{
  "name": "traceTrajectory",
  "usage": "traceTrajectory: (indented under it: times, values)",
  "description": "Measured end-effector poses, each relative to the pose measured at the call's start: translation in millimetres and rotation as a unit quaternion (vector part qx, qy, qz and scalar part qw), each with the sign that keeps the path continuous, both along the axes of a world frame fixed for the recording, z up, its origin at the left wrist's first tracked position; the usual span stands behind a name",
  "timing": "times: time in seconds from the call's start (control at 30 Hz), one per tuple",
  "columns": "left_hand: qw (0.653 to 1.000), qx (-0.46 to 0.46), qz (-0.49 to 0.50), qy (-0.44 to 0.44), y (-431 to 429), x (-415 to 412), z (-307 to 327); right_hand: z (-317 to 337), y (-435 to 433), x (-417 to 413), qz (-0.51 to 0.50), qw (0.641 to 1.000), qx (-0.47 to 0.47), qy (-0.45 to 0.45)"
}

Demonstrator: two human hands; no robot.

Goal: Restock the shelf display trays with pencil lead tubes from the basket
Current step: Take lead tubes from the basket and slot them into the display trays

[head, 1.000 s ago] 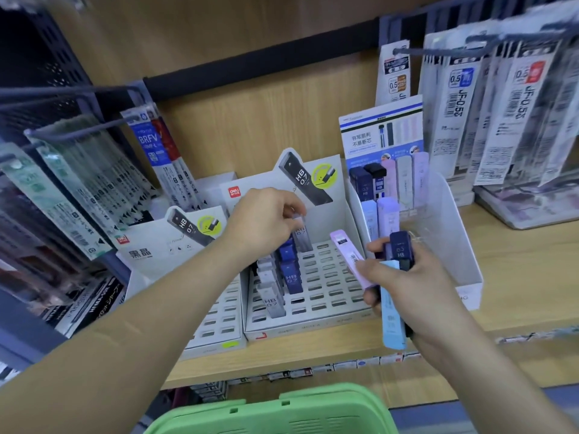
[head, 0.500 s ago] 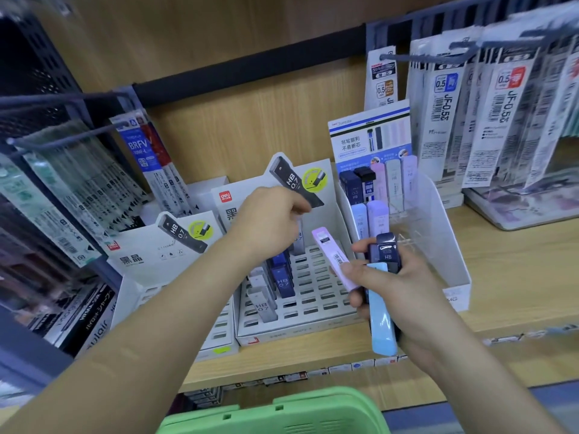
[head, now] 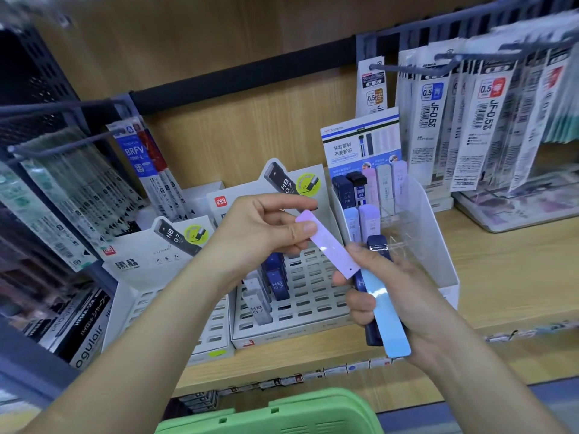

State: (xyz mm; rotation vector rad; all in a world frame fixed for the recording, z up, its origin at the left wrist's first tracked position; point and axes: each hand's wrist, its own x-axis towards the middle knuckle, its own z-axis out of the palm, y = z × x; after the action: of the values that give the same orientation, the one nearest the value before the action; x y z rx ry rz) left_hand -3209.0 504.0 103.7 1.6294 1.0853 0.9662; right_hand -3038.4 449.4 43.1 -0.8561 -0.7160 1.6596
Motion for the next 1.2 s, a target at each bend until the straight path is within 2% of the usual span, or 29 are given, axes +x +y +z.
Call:
traceTrajectory:
  times: [0.2,0.33,0.47,0.57,0.7,0.87,1.03,1.2]
  values:
    - [0.991,-0.066,-0.096,-0.062,3.5,0.4,5.6,1.2,-0.4,5.4,0.005,1.0,-0.003,0.028]
    - [0.991,-0.039,-0.111,-0.057,8.6,15.7,11.6,0.0,1.0,13.4,0.017,0.997,-0.024,0.067]
    - [0.998,0.013,-0.042,-0.048,15.8,41.2,20.0,2.7,2.5,21.3,-0.026,0.998,-0.019,0.063]
    - [0.996,0.085,0.027,-0.031,28.5,61.2,31.7,1.4,9.2,32.5,-0.081,0.99,-0.025,0.111]
    - [0.977,0.183,0.094,0.061,55.9,86.2,41.0,-5.1,17.3,48.6,-0.146,0.965,-0.06,0.209]
    - [0.92,0.284,0.099,0.252,81.1,107.6,28.3,-10.6,21.3,58.0,-0.195,0.954,-0.076,0.214]
    - [0.898,0.282,0.089,0.326,86.5,113.4,19.4,-9.2,19.5,61.2,-0.206,0.954,-0.067,0.205]
    - [0.852,0.296,0.073,0.426,88.7,120.8,16.5,-9.6,17.8,60.4,-0.229,0.954,-0.074,0.18]
